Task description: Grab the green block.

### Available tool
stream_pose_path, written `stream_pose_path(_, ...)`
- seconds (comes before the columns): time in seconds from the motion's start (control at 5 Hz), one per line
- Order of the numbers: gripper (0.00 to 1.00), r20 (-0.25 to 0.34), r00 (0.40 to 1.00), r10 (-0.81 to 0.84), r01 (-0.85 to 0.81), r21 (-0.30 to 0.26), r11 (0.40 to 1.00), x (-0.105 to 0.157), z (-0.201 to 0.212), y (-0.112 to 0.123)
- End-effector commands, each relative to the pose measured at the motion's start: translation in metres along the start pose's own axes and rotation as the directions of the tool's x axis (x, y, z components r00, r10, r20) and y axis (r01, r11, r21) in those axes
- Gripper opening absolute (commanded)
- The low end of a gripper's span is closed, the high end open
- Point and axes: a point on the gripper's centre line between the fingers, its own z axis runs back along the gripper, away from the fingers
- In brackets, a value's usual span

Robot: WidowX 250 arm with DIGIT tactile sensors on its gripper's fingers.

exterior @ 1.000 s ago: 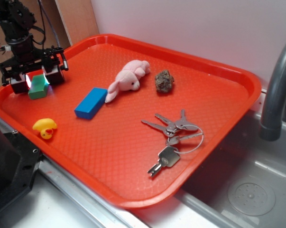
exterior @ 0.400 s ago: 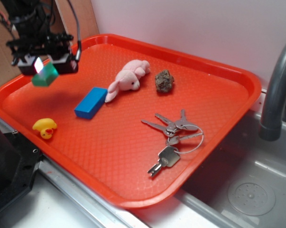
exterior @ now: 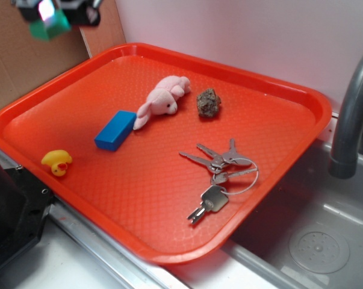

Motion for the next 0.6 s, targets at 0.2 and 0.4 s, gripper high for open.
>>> stream_pose_path(0.2, 0.0, -0.02, 0.996, -0.082, 0.08, -0.088, 0.993, -0.0128, 0.0503, -0.0352)
stream_pose_path(0.4, 0.0, -0.02, 0.996, -0.084, 0.082, -0.086, 0.993, -0.0134, 0.0475, -0.0341)
